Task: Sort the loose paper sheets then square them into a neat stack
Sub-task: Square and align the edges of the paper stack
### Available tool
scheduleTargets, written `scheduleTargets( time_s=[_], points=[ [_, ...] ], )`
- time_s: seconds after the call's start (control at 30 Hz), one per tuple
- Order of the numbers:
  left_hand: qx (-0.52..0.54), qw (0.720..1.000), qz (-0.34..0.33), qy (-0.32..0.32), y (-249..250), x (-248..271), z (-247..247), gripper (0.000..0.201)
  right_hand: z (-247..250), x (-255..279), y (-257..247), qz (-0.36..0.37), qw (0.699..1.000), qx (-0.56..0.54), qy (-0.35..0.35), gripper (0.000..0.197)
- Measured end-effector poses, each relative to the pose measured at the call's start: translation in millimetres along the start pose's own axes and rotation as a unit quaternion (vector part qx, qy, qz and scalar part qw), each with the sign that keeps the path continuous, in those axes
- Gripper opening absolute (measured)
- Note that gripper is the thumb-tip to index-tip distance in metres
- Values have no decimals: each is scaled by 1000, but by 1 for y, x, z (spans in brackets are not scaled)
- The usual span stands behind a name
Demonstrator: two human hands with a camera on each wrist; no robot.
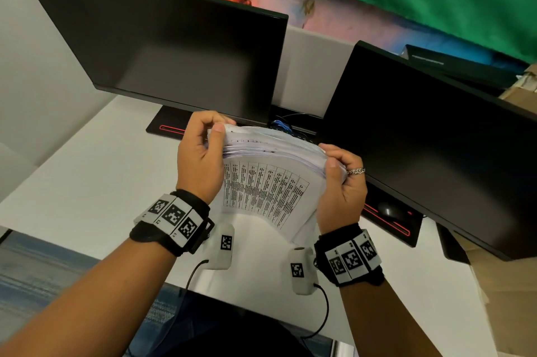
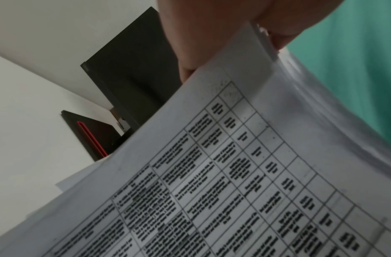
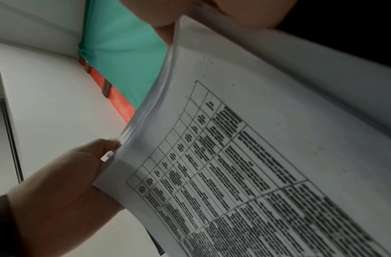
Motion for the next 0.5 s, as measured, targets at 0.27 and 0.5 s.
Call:
scheduleTargets(
  time_s=[0.27,0.5],
  points=[
    [0,1000,22,-2,-4,-2,-1,7,-3,1,1,-6,1000,-19,24,14],
    [-28,999,15,-13,-11,-5,5,9,-2,8,13,-69,996,-41,24,19]
  ],
)
Point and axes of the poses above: each hand's wrist, its own x-axis away from the middle knuckle, its own z-axis out of the back of the hand, y = z × x, the point moved 7 cm from there along -x, towards the middle knuckle, and after that the axes turned 7 degrees about -z, right-handed, at the moved point
